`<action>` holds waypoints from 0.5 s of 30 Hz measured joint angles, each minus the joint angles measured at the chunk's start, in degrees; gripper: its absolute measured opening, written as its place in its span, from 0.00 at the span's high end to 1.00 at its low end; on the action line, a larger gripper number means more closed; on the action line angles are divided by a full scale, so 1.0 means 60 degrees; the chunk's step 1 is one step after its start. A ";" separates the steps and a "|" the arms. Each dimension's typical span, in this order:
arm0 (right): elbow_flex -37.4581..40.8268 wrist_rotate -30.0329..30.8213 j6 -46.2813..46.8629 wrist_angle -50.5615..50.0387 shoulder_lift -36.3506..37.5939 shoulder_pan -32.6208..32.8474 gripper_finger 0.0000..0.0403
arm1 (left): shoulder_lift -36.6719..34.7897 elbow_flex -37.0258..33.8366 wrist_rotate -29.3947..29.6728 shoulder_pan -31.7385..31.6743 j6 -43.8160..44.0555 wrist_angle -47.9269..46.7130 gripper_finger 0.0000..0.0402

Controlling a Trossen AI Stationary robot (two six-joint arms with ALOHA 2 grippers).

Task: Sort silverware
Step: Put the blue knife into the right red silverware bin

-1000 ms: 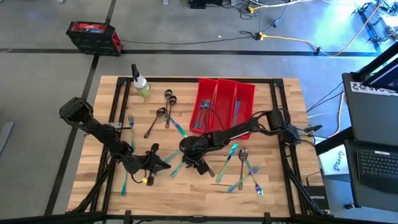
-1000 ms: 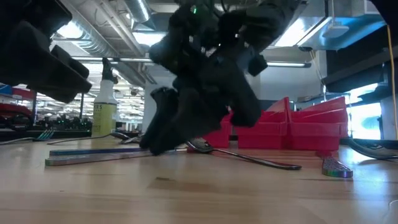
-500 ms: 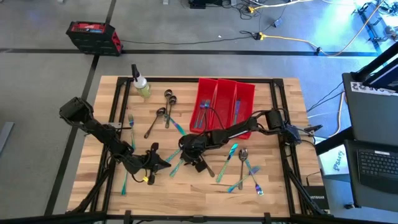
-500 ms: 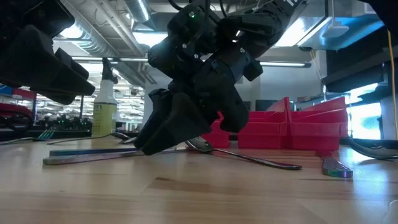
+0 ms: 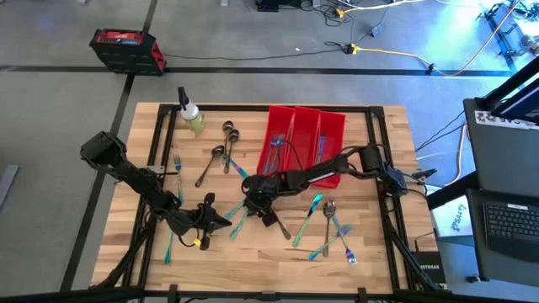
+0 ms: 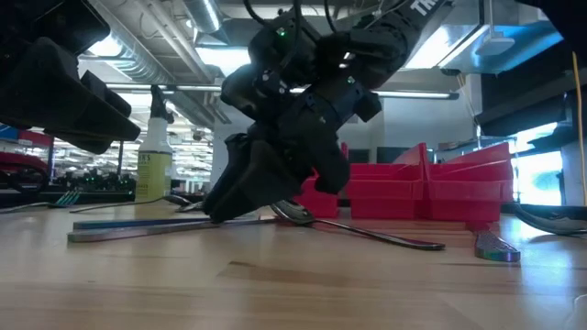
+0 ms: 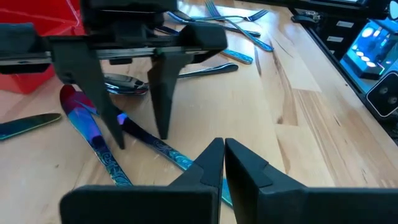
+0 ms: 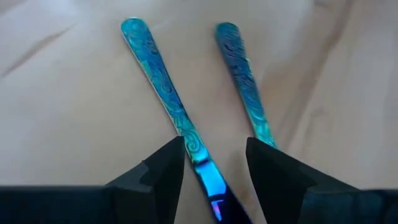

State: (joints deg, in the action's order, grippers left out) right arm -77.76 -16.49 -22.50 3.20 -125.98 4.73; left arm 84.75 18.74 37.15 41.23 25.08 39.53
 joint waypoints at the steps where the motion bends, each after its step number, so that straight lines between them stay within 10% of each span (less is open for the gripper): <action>1: 0.0000 -0.0016 0.0000 -0.0078 0.0001 -0.0010 0.61 | 0.0000 0.0000 0.0000 0.0000 0.0017 0.0000 1.00; 15: -0.0014 -0.0510 0.0058 -0.0556 -0.0079 0.0019 0.61 | 0.0000 0.0000 0.0022 -0.0004 0.0087 -0.0037 1.00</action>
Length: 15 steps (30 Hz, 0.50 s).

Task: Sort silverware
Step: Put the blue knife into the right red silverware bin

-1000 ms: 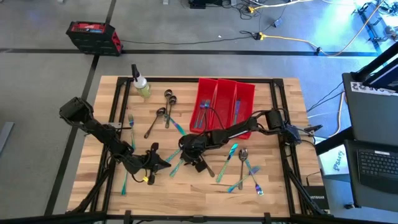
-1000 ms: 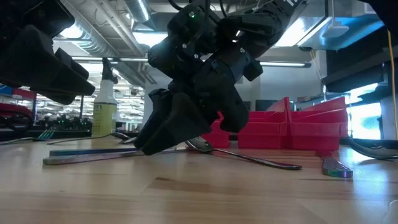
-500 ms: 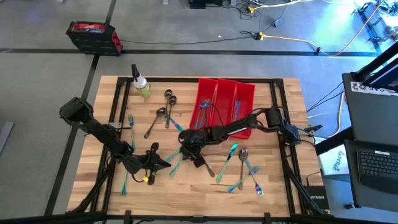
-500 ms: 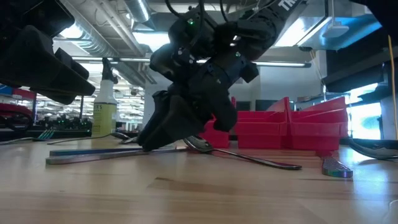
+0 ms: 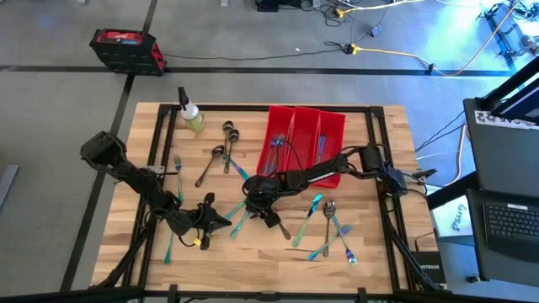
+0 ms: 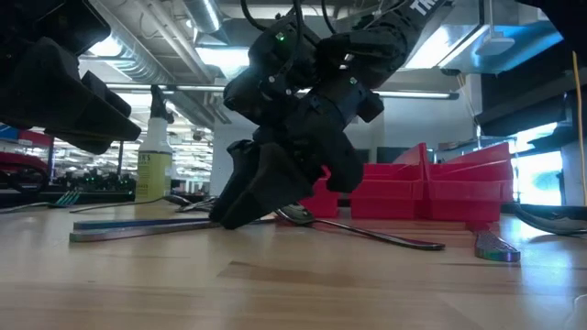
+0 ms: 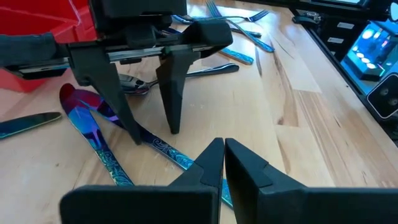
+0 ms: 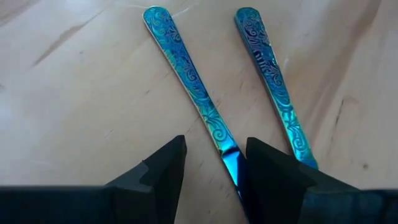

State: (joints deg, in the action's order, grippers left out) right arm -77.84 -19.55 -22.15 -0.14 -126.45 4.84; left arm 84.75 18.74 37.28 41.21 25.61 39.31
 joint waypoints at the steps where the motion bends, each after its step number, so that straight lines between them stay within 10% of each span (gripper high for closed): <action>1: -0.0007 -0.0004 0.0007 -0.0054 0.0000 0.0003 0.61 | 0.0000 0.0000 0.0000 0.0000 0.0003 -0.0035 1.00; 15: 0.0021 0.0098 0.1121 -0.0500 0.0202 0.0569 0.61 | -0.0004 -0.0004 -0.0070 0.0000 0.1877 -0.0417 1.00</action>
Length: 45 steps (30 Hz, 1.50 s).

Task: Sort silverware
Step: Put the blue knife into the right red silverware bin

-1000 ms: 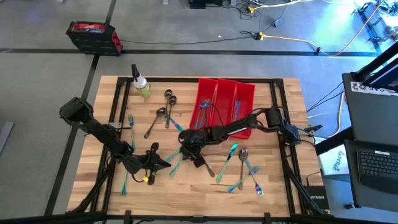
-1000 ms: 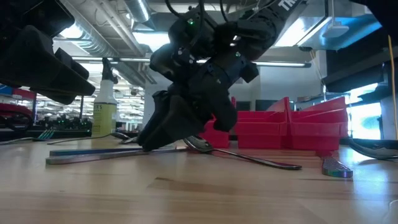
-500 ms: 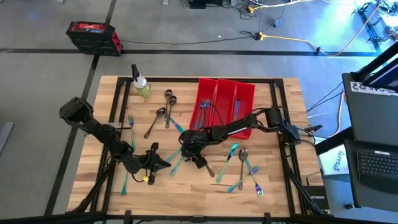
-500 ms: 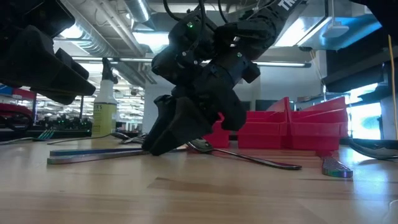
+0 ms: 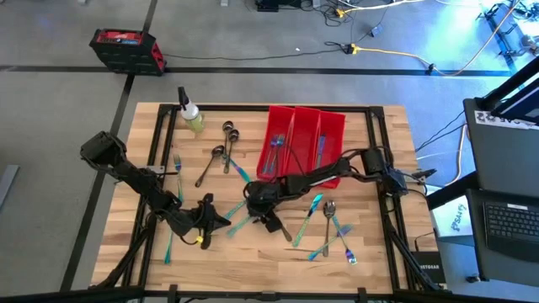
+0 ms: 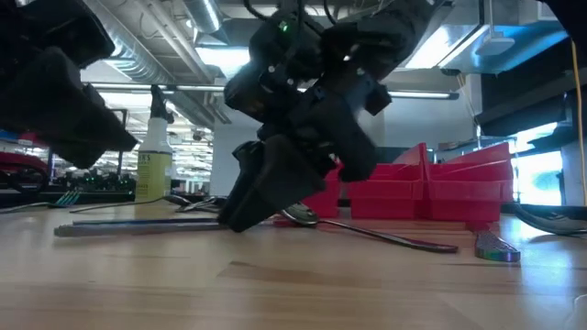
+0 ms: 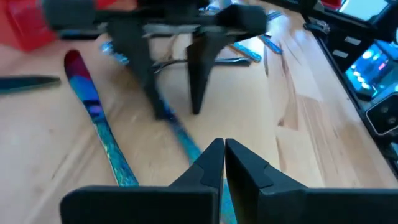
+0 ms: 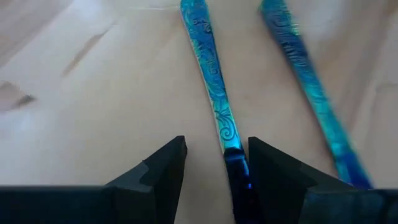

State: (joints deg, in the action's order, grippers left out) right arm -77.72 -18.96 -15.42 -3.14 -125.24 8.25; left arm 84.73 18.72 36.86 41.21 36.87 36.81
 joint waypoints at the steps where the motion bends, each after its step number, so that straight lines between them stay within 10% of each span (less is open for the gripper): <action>1: 0.0004 0.0159 0.0004 -0.0063 0.0049 0.0113 0.61 | 0.0000 0.0000 -0.0099 0.0009 0.0071 -0.0060 1.00; 8: 0.0008 0.0518 0.0357 -0.0127 0.0100 0.0338 0.61 | 0.0000 0.0000 -0.0360 0.0135 0.0318 0.0001 0.89; 22: 0.0019 0.0649 0.0295 0.0036 0.0169 0.0327 0.61 | 0.0037 0.0280 -0.0258 0.0705 0.0446 0.0906 0.31; 31: 0.0015 0.0855 0.0270 0.0048 0.0169 0.0324 0.61 | 0.2755 0.3148 0.0795 0.0951 -0.0615 -0.1584 0.28; 40: 0.0011 0.0991 -0.0007 0.0028 0.0169 0.0384 0.61 | 0.4073 0.5690 0.4020 0.1035 0.1569 -0.5409 0.28; 45: 0.0008 0.0985 -0.0478 0.0008 0.0169 0.0462 0.61 | 0.4076 0.5947 0.4157 0.1053 0.3422 -0.6559 0.28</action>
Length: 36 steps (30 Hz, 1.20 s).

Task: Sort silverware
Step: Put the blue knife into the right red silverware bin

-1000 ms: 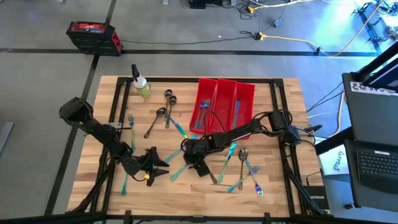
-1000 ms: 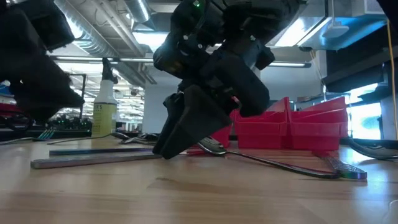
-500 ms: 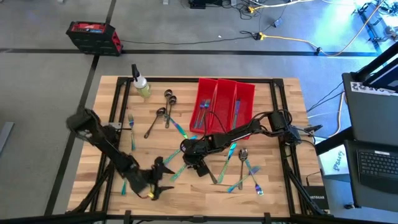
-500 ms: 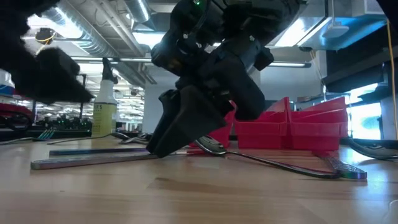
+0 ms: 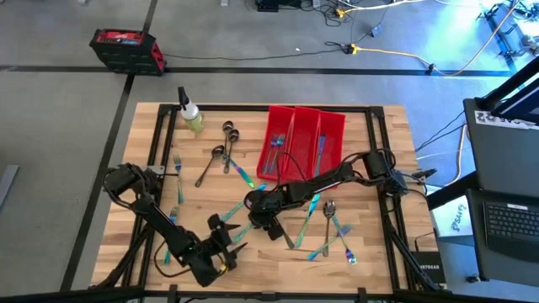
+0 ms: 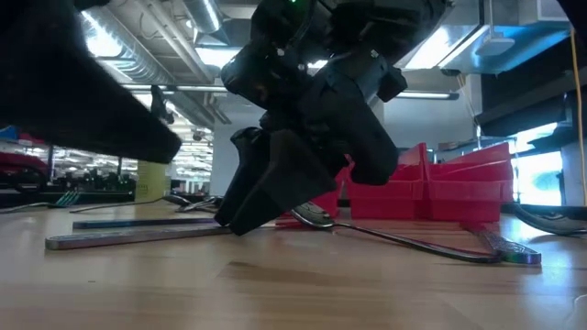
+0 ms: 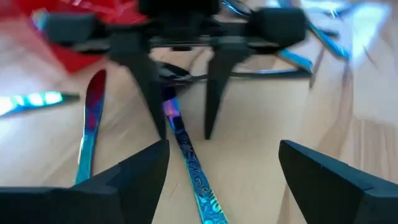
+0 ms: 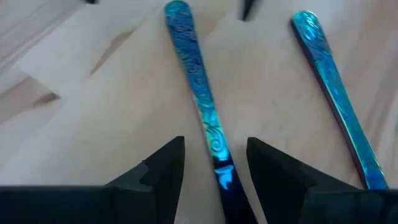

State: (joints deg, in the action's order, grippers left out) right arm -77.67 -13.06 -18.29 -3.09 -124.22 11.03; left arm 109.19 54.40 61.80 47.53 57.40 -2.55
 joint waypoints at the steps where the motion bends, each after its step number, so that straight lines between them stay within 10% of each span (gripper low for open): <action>1: 0.0000 -0.0001 -0.0013 -0.0008 0.0000 0.0004 0.61 | 0.0006 0.0002 0.0133 0.0019 0.0524 -0.0156 0.29; 36: -0.0018 -0.0430 -0.0953 -0.0264 -0.0018 -0.0033 0.61 | 0.1971 0.1630 0.0623 -0.0171 0.2164 -0.1698 0.42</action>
State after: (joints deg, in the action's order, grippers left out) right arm -77.78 -15.64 -24.01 -4.67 -124.33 10.83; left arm 121.01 64.18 65.54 46.50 70.39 -12.74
